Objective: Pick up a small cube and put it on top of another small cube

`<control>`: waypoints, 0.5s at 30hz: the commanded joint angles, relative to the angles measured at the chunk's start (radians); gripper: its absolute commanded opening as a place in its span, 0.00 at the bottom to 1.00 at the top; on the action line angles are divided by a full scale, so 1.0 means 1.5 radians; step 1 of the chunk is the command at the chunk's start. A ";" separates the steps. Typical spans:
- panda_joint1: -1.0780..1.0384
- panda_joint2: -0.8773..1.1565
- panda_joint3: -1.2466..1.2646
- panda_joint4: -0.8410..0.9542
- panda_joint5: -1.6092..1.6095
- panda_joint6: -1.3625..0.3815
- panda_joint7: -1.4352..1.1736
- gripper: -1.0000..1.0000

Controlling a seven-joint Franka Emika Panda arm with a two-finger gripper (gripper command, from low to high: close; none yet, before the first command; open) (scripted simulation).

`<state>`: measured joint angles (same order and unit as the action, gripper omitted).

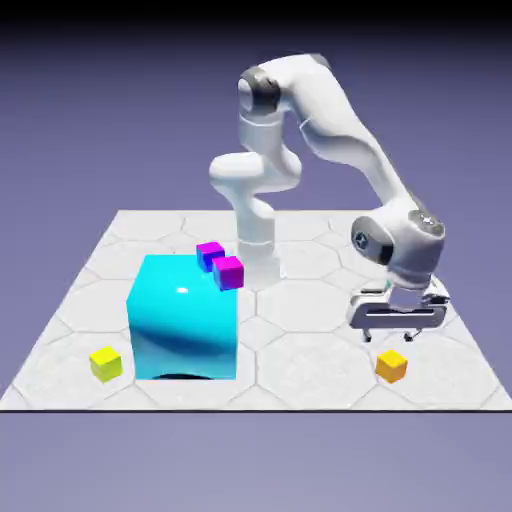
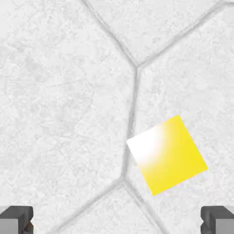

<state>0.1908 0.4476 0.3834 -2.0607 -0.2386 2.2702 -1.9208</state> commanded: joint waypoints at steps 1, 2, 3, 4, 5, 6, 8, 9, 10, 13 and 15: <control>0.002 0.011 0.004 0.008 -0.003 -0.008 -0.029 0.50; 0.004 0.022 0.008 0.016 -0.005 -0.017 -0.058 0.50; 0.006 0.033 0.013 0.024 -0.008 -0.025 -0.087 0.50; 0.008 0.044 0.017 0.033 -0.010 -0.033 -0.116 0.50; 0.010 0.055 0.021 0.041 -0.013 -0.042 -0.145 0.50; 0.011 0.063 0.024 0.046 -0.015 -0.048 -0.165 0.50; 0.017 0.087 0.014 0.042 -0.028 -0.020 -0.157 0.50; 0.023 0.111 0.004 0.037 -0.041 0.008 -0.149 0.50; 0.029 0.135 -0.007 0.032 -0.054 0.036 -0.141 0.50; 0.031 0.142 -0.009 0.031 -0.057 0.043 -0.138 0.00; 0.019 0.094 0.011 0.041 -0.031 -0.012 -0.155 0.00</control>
<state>0.2188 0.5879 0.3998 -1.9999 -0.2891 2.2514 -2.1507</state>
